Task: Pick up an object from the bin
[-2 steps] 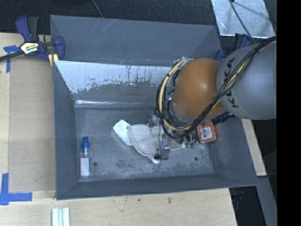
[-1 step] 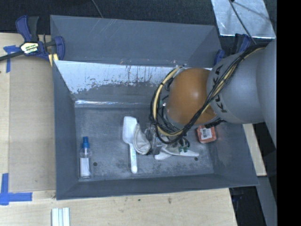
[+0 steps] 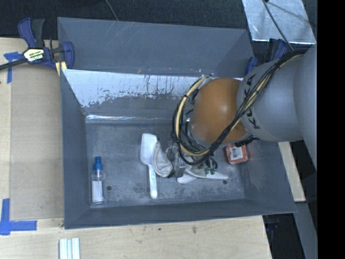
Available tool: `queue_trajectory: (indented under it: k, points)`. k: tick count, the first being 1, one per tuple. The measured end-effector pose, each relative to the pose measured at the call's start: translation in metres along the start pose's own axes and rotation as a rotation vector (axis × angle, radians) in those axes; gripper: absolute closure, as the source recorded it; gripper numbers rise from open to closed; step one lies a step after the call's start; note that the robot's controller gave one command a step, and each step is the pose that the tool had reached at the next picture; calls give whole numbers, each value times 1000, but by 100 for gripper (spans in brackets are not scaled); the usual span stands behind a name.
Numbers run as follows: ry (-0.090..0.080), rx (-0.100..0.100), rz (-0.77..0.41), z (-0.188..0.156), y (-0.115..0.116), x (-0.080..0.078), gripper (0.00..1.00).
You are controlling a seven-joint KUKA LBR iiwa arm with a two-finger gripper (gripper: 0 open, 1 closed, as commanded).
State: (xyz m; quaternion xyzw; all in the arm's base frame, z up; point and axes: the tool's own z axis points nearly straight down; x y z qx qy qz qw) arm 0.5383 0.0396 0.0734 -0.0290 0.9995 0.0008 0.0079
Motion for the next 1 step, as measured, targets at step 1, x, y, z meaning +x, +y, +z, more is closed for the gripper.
queue_trajectory:
  k: [1]
  points:
    - [7, 1, -6, -160, -1, -4, 100]
